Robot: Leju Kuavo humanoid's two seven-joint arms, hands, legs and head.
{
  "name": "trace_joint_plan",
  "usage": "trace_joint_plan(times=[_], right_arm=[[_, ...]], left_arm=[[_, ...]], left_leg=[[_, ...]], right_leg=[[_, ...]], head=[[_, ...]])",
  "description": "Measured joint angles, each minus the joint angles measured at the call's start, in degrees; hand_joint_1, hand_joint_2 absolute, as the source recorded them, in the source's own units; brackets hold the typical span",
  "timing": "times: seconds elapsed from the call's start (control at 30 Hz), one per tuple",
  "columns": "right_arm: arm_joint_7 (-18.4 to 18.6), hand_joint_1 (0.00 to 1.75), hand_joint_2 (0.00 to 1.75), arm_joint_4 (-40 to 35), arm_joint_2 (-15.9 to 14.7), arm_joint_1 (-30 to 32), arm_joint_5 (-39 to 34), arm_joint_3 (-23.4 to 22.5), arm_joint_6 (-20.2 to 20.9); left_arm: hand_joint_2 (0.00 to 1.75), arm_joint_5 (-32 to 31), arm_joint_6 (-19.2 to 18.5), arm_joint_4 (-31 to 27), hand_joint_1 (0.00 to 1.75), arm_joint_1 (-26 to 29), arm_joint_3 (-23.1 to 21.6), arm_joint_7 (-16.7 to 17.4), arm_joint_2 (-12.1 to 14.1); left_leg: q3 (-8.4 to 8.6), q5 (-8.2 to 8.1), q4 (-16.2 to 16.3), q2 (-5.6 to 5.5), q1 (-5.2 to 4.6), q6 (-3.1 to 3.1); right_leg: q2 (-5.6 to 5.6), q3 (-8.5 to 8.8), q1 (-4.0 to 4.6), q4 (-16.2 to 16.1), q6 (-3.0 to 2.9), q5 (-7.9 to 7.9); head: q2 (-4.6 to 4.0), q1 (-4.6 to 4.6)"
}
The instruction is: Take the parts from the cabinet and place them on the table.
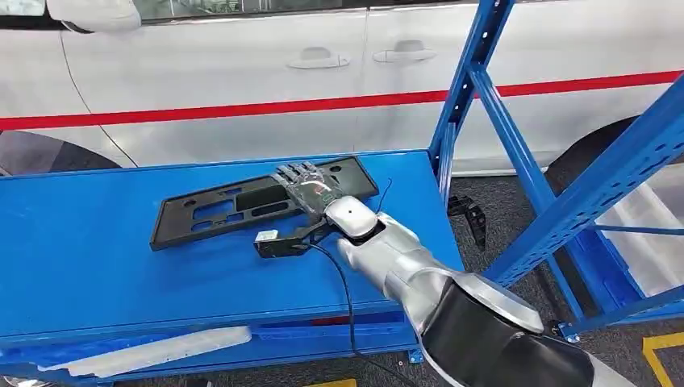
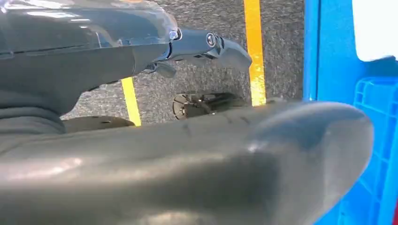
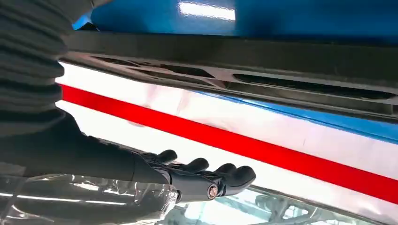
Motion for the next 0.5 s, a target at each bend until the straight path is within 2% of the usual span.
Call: trace_joint_plan(times=[0.4, 0.43, 0.5], right_arm=[[-1.2, 0.0, 1.75, 0.0, 0.26, 0.59, 0.79, 0.0, 0.02], [-1.2, 0.0, 0.0, 0.0, 0.26, 0.62, 0.81, 0.0, 0.02], [-1.18, 0.0, 0.0, 0.0, 0.26, 0.68, 0.83, 0.0, 0.02]], left_arm=[[0.0, 0.13, 0.66, 0.0, 0.0, 0.89, -0.07, 0.0, -0.52], [0.0, 0.22, 0.81, 0.0, 0.0, 0.99, -0.07, -0.18, -0.57], [0.0, 0.44, 0.89, 0.0, 0.0, 1.19, -0.07, -0.39, -0.59]], left_leg=[[0.0, 0.0, 0.0, 0.0, 0.0, 0.0], [0.0, 0.0, 0.0, 0.0, 0.0, 0.0], [0.0, 0.0, 0.0, 0.0, 0.0, 0.0]], right_leg=[[0.0, 0.0, 0.0, 0.0, 0.0, 0.0], [0.0, -0.01, 0.0, 0.0, 0.0, 0.0], [0.01, -0.02, 0.0, 0.0, 0.0, 0.0]], head=[[0.0, 0.0], [0.0, 0.0], [0.0, 0.0]])
